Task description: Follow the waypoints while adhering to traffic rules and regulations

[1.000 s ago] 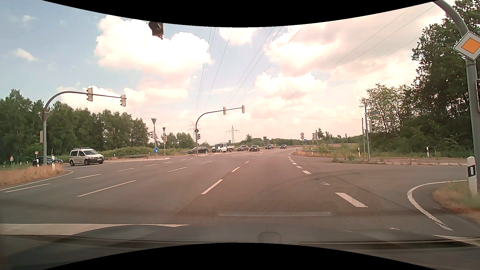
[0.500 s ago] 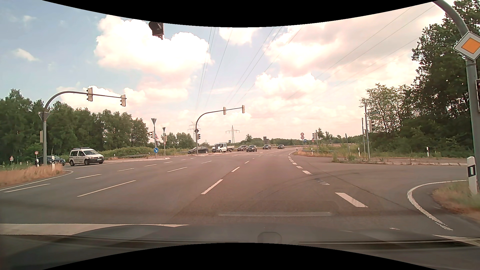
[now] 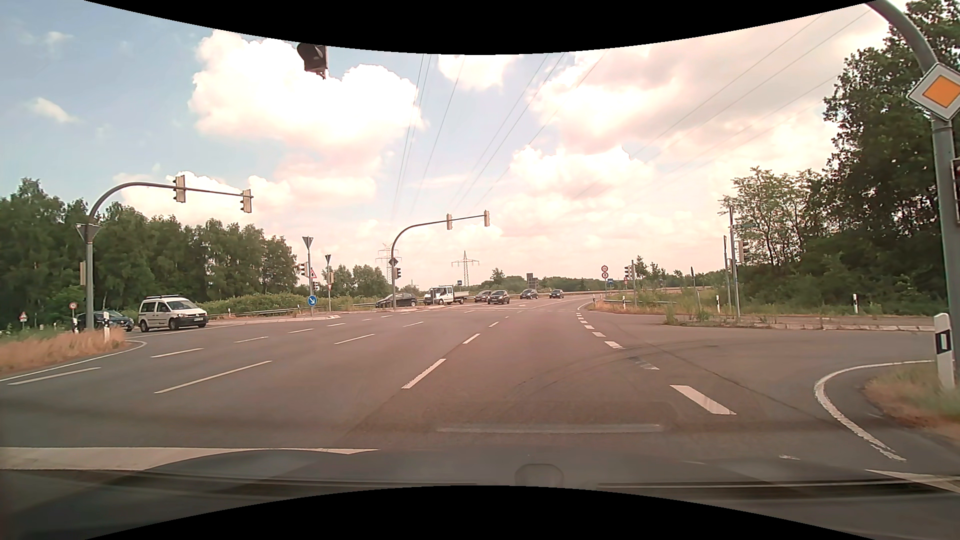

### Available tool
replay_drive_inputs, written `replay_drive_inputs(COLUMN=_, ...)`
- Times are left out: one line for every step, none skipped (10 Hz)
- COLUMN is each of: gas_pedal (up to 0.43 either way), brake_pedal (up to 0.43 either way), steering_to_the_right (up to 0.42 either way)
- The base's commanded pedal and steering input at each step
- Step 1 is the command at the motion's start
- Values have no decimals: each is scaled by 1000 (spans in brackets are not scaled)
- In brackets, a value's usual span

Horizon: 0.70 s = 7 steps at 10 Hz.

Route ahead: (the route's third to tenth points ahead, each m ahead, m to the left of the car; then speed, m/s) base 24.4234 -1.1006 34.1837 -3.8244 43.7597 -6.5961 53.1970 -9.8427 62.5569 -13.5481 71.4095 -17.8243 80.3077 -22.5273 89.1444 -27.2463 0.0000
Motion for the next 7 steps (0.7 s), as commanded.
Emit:
replay_drive_inputs(gas_pedal=0, brake_pedal=500, steering_to_the_right=20)
replay_drive_inputs(gas_pedal=0, brake_pedal=494, steering_to_the_right=20)
replay_drive_inputs(gas_pedal=0, brake_pedal=500, steering_to_the_right=20)
replay_drive_inputs(gas_pedal=0, brake_pedal=427, steering_to_the_right=20)
replay_drive_inputs(gas_pedal=0, brake_pedal=171, steering_to_the_right=20)
replay_drive_inputs(gas_pedal=0, brake_pedal=0, steering_to_the_right=20)
replay_drive_inputs(gas_pedal=0, brake_pedal=0, steering_to_the_right=19)
